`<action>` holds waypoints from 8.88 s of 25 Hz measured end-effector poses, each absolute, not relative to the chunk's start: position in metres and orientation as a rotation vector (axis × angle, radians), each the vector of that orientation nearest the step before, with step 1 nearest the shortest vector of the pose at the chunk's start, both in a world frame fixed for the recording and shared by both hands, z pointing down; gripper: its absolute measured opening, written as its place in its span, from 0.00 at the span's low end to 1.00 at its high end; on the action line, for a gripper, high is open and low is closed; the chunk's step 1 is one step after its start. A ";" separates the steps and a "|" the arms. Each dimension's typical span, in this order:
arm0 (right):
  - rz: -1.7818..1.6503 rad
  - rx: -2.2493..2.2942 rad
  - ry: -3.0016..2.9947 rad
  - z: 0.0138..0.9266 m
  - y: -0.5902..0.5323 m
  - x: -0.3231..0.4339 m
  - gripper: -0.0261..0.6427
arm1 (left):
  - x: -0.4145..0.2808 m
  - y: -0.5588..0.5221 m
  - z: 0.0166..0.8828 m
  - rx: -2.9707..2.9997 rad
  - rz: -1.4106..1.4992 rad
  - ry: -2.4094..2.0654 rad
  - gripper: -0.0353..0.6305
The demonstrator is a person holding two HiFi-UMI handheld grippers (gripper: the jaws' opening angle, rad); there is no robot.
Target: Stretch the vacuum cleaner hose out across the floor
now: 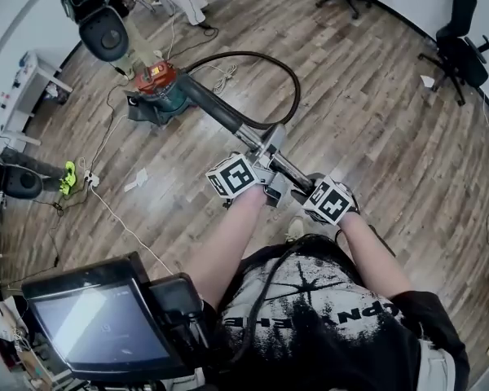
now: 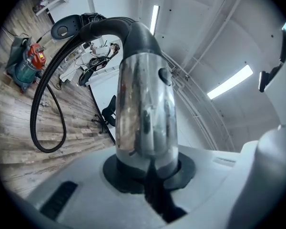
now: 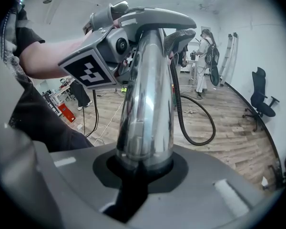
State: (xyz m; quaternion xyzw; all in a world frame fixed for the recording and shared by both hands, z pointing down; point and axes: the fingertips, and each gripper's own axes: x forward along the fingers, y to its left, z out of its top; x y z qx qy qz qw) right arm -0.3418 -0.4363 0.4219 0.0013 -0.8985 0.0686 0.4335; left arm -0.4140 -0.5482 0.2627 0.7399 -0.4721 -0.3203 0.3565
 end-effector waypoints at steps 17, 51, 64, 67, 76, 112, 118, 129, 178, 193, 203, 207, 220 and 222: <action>0.119 0.037 -2.159 0.425 -0.292 -0.301 0.14 | -0.386 -0.398 0.271 1.870 -0.918 -1.157 0.11; 0.112 -0.154 -2.154 0.436 -0.217 -0.023 0.15 | -0.123 -0.321 0.289 1.757 -0.942 -1.316 0.11; 0.127 -0.159 -2.180 0.434 -0.185 -0.003 0.15 | -0.097 -0.291 0.287 1.759 -0.909 -1.332 0.11; 0.113 -0.175 -2.170 0.435 -0.171 -0.003 0.15 | -0.101 -0.275 0.287 1.747 -0.927 -1.344 0.11; 0.108 -0.216 -2.117 0.440 -0.099 -0.006 0.15 | -0.115 -0.202 0.299 1.691 -0.975 -1.344 0.11; 0.096 -0.081 -2.050 0.447 0.053 0.233 0.15 | 0.121 -0.049 0.308 1.705 -1.018 -1.213 0.11; 0.105 -0.110 -2.067 0.455 0.063 0.316 0.15 | 0.208 -0.042 0.323 1.684 -0.998 -1.225 0.11; 0.155 -0.153 -2.077 0.462 0.086 0.373 0.16 | 0.266 -0.025 0.334 1.661 -0.959 -1.246 0.11; 0.256 0.180 -1.916 0.474 0.279 0.547 0.15 | 0.445 0.145 0.368 1.580 -0.887 -0.988 0.11; 0.298 0.153 -1.968 0.491 0.286 0.727 0.16 | 0.631 0.149 0.393 1.559 -0.820 -1.031 0.11; 0.244 0.226 -1.978 0.503 0.282 0.760 0.19 | 0.663 0.148 0.412 1.523 -0.801 -1.036 0.11; 0.268 0.248 -1.966 0.511 0.274 0.760 0.18 | 0.666 0.137 0.418 1.515 -0.789 -1.001 0.11; 0.341 0.306 -1.875 0.536 0.241 0.759 0.18 | 0.674 0.095 0.455 1.443 -0.774 -0.862 0.12; 0.350 0.316 -1.864 0.541 0.237 0.763 0.18 | 0.678 0.091 0.466 1.441 -0.742 -0.860 0.12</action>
